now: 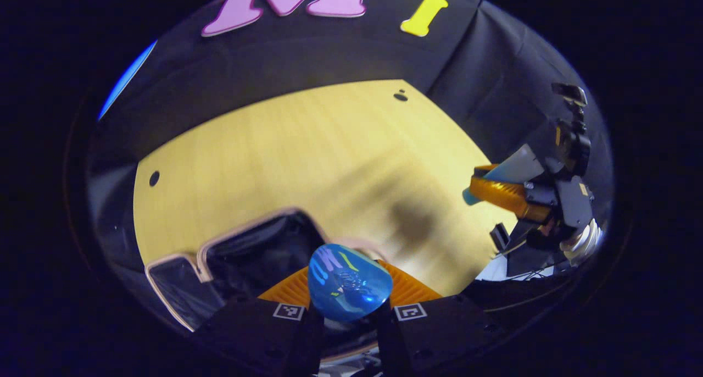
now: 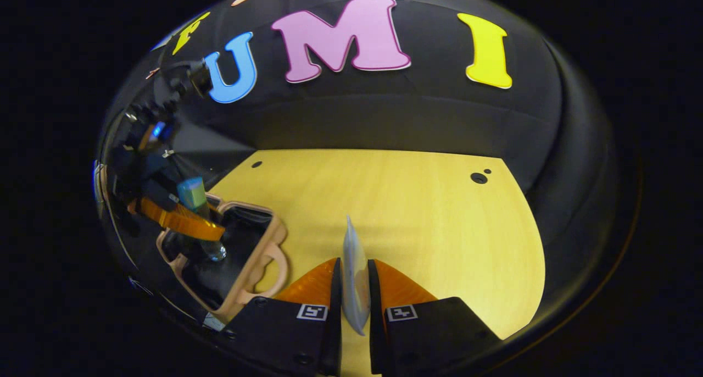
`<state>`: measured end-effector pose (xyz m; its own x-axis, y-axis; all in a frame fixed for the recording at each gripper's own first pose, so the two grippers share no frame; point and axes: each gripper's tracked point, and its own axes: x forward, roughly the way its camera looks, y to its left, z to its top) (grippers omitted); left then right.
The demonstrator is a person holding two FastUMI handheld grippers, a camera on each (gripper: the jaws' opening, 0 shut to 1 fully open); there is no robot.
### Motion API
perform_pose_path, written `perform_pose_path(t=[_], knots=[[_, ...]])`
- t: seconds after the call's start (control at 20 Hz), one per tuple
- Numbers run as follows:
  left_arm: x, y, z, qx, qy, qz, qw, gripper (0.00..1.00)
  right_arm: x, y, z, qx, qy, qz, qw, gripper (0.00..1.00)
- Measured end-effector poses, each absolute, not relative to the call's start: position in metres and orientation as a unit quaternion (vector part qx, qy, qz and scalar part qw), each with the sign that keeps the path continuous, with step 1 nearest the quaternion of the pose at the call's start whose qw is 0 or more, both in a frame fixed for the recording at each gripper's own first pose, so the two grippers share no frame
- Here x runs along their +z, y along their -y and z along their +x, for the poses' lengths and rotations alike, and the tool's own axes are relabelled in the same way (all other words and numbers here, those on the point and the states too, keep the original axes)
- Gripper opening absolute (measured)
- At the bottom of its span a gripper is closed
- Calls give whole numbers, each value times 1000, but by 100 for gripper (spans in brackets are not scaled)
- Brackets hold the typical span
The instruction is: First open the suitcase, pack the skin care products into it, and then close the suitcase.
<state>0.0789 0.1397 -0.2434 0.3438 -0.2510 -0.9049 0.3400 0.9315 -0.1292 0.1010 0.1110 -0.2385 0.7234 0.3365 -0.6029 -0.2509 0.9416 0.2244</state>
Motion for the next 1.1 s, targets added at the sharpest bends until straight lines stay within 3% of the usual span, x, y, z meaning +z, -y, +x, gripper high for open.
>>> perform_pose_path(t=[0.15,0.45,0.65,0.75,0.85,0.9,1.0,1.1], knots=[[-295,-189,40,-133,-632,50,762,45,-227,-140,89,171,-330,67,926,24],[-354,-202,10,-64,-718,-27,693,45,-215,-180,70,177,-325,59,927,24],[-368,-209,17,-33,-714,-37,699,45,-222,-207,59,185,-339,59,921,24],[-373,-208,11,-42,-714,-35,698,51,-227,-221,57,192,-351,59,915,24],[-367,-207,1,-63,-703,-39,707,51,-229,-239,52,206,-358,64,908,24],[-361,-212,-1,-64,-696,-39,715,54,-230,-246,52,212,-359,63,907,24],[-346,-225,-2,-66,-671,-38,738,86,-234,-261,49,225,-369,55,900,24],[-320,-231,-5,-72,-639,-65,763,80,-237,-282,46,248,-379,60,890,24]])
